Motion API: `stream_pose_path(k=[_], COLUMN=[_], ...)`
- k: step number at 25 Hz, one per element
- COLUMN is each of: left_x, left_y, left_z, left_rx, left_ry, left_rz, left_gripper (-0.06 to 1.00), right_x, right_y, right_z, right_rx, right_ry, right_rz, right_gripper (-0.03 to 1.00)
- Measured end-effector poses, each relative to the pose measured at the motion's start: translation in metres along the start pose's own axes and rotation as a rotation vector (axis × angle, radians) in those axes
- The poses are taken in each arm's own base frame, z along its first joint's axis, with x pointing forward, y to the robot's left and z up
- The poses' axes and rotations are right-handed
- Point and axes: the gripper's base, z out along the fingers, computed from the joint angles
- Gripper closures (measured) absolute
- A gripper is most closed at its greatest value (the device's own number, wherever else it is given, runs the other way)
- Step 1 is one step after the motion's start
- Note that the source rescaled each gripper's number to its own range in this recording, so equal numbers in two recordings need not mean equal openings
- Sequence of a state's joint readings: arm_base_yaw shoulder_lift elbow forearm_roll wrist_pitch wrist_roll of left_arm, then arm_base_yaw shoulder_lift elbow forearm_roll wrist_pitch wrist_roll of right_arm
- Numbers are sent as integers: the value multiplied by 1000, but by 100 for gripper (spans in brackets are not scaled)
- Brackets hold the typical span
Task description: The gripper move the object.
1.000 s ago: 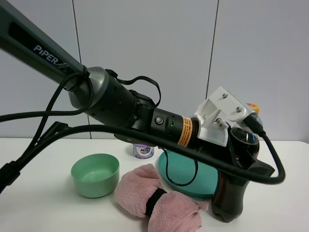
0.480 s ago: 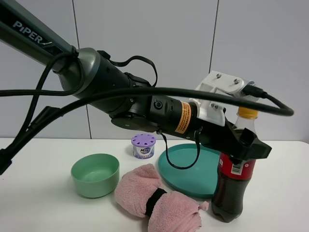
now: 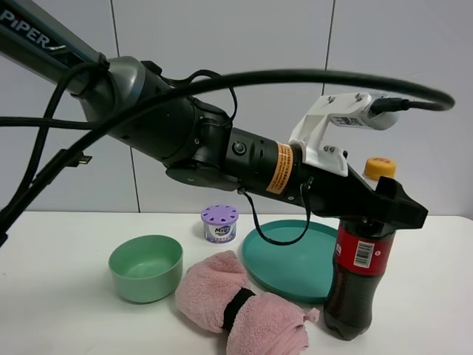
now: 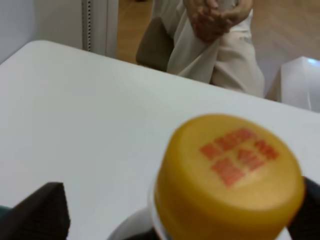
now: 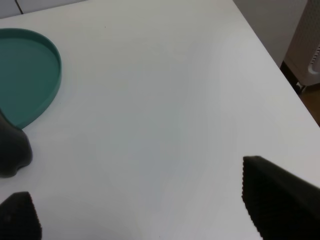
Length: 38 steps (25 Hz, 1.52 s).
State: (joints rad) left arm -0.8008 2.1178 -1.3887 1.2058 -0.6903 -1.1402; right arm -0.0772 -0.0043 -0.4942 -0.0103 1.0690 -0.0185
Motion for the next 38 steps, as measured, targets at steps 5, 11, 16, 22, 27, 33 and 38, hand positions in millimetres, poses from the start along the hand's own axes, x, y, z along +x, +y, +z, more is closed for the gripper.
stream_pose_path(k=[5,11,16,22,27,33,38], left_x=[2,8,22,27,26,25,23], left_y=[-6,-13,-10,4,12,14,10], left_z=[2,-6,-16,-22,-27,-28,-28], left_rx=[37,42,1,-87,-112,-116,-72], left_ry=[24,45,59,86,76,68,41], left_rz=[-14,15,103,144,126,76,57], left_gripper=[30,30,30,30,29,29,29], right_x=[0,0,0,0,0,0,0], right_y=[0,0,0,0,0,0,0], right_z=[0,0,0,0,0,0,0], right_rx=[0,0,0,0,0,0,0], right_ry=[0,0,0,0,0,0,0], right_rz=[0,0,0,0,0,0,0], right_gripper=[-3,-3,-3,-3,-3,-3,-3])
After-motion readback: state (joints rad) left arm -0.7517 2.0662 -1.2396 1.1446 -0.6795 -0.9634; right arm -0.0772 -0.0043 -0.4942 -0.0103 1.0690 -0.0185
